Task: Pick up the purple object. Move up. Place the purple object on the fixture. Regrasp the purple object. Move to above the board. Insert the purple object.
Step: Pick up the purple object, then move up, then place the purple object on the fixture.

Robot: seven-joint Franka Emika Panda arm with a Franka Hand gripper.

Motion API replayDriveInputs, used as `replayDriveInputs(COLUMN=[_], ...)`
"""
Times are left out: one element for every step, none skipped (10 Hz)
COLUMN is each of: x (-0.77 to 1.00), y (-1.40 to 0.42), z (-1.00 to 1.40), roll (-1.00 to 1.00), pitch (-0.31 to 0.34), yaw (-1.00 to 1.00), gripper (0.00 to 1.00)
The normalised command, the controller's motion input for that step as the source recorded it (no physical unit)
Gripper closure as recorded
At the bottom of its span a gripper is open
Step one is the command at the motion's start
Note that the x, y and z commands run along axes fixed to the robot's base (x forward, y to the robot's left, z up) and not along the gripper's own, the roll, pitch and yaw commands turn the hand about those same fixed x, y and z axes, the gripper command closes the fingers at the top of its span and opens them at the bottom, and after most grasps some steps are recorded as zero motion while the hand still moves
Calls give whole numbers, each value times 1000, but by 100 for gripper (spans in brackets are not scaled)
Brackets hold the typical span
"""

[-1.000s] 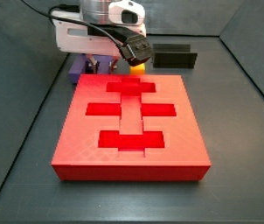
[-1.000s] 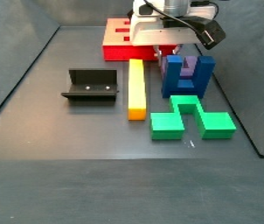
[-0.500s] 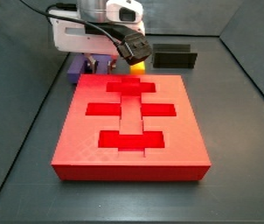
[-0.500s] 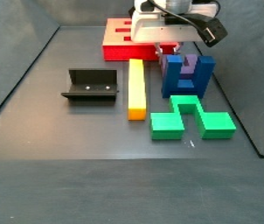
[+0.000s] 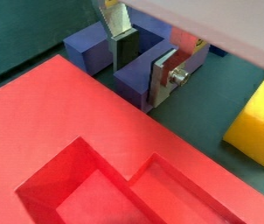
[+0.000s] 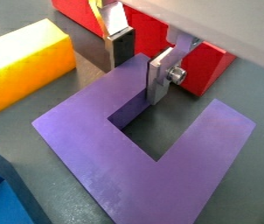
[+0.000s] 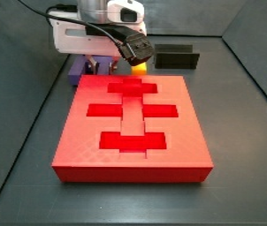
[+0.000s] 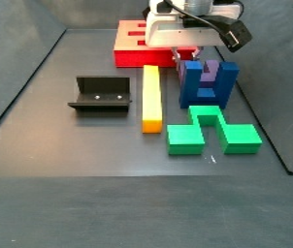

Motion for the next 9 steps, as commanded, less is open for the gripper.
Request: replayDriveInputs(x=[0,0,0,3,-24,-16,0,0,0], y=[0,0,0,-71,-66,-31,-89,-89,-71], z=[0,0,833,788,561,365,-51,-60,-57], roll=[0,0,0,-12,-45,-70,160,163,100], pitch=[0,0,0,14,32,20,0,0,0], yaw=[0,0,0,-30,-19,-11,26,31,29], gripper=[100,100,100,100,100,100,100,100,100])
